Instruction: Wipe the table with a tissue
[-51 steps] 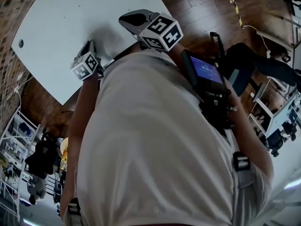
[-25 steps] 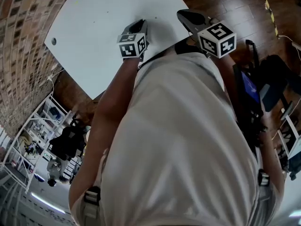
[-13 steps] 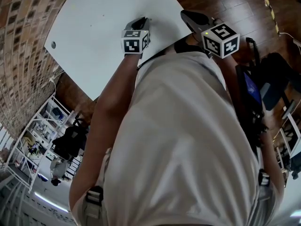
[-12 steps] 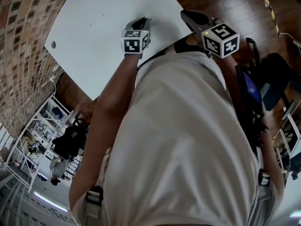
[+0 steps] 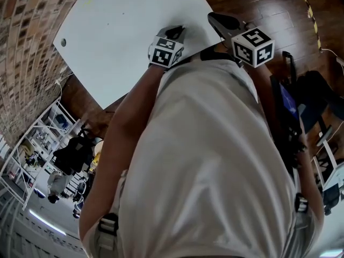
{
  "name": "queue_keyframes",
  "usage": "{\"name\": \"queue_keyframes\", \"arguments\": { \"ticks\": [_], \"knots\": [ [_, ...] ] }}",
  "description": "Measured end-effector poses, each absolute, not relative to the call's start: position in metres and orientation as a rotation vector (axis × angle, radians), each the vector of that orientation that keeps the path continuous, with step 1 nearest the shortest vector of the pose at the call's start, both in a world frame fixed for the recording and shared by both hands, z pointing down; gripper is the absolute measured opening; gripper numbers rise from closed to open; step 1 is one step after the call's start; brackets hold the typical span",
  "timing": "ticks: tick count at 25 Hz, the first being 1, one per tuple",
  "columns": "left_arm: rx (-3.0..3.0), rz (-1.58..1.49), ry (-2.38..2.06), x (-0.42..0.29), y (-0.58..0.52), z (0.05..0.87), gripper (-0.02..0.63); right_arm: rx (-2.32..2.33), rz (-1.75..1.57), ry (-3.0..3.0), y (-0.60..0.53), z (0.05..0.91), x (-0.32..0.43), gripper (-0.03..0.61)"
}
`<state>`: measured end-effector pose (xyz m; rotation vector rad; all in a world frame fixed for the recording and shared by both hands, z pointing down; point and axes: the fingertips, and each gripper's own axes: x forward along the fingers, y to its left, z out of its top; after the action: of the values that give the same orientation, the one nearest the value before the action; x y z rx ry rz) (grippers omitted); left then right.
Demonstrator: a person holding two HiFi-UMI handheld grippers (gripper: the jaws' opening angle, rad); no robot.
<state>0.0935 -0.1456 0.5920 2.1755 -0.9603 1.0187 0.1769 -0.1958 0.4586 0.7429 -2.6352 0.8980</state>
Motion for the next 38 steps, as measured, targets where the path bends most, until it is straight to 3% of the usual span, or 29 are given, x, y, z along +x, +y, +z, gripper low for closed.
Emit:
{"name": "queue_keyframes", "arguments": {
  "ticks": [5,13,20,25,38],
  "knots": [
    [2.332,1.226,-0.703,0.099,-0.12,0.596,0.032,0.69,0.9,-2.65,-0.199,0.457,0.167,0.008],
    [2.305,1.227,-0.695,0.066,-0.086,0.599,0.032,0.568,0.884,-2.683,-0.199,0.448,0.137,0.008],
    [2.017,0.859,-1.187,-0.03,-0.092,0.576,0.032,0.45,0.826,-2.678,-0.194,0.447,0.084,0.008],
    [1.856,0.658,-1.344,-0.054,-0.081,0.568,0.032,0.392,0.814,-2.679,-0.188,0.443,0.071,0.008],
    [2.148,0.851,-1.067,0.022,-0.128,0.586,0.034,0.65,0.854,-2.597,-0.213,0.452,0.096,0.008]
  ]
}}
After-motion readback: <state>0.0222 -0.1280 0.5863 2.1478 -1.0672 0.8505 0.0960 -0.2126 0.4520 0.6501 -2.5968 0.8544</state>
